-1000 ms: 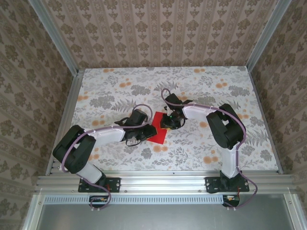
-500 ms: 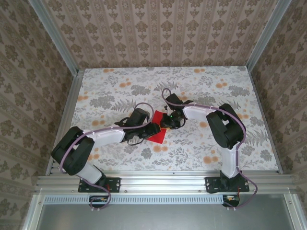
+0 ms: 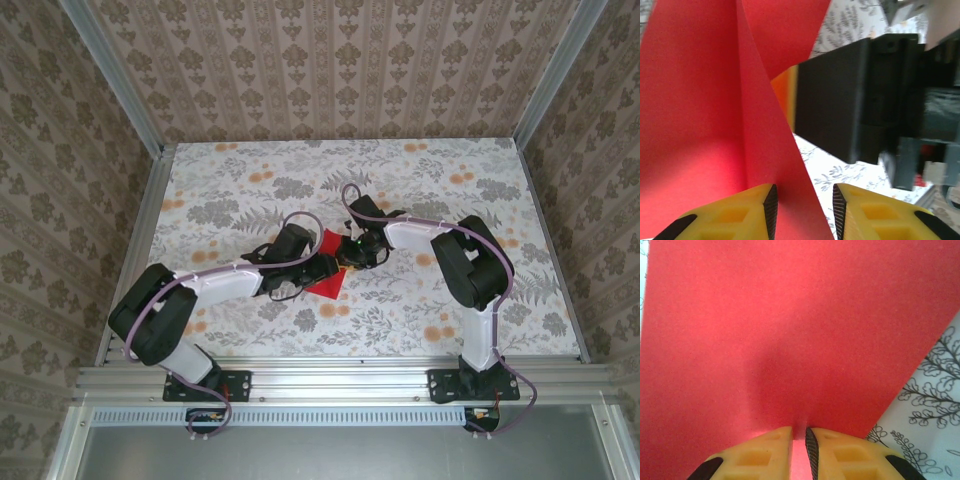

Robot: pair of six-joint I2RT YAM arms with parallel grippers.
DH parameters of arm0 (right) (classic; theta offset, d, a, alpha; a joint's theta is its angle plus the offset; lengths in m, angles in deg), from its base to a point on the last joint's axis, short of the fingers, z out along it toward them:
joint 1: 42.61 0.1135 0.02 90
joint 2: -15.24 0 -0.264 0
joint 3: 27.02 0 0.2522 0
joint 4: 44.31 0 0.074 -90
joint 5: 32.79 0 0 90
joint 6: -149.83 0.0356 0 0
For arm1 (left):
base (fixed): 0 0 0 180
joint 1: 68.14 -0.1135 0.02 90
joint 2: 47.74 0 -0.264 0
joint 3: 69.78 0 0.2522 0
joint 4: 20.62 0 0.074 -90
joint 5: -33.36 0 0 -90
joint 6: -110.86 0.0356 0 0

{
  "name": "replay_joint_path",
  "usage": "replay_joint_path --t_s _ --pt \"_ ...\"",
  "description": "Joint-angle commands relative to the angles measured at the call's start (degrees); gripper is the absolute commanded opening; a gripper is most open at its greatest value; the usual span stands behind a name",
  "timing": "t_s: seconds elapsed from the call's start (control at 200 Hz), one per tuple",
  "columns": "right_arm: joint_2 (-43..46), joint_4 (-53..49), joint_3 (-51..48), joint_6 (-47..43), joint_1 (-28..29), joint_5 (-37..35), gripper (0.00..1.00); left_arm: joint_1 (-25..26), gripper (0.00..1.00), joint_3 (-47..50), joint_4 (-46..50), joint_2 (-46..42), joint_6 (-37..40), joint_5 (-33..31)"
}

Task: Fold a paper plane with a square sheet of paper (pick it up from the middle)
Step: Fold the triangle a second time at the center of the table.

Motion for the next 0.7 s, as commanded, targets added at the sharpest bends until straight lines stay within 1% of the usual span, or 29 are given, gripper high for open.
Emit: replay_joint_path --t_s 0.0,0.29,0.49,0.695 --pt "-3.54 -1.53 -2.85 1.31 -0.22 -2.29 0.2 -0.58 0.38 1.38 -5.73 1.43 -2.92 3.01" --pt "-3.43 -0.01 -3.24 2.24 -1.58 0.84 0.2 -1.81 0.4 1.69 -7.42 3.31 -3.73 2.94" --pt "-3.58 1.96 -3.83 3.7 -2.99 4.79 0.2 -2.34 0.37 2.01 -9.06 4.87 -4.27 3.03" --pt "-3.44 3.02 -4.54 4.81 -3.74 6.34 0.19 -2.78 0.37 2.19 -10.48 6.17 -4.79 3.28"
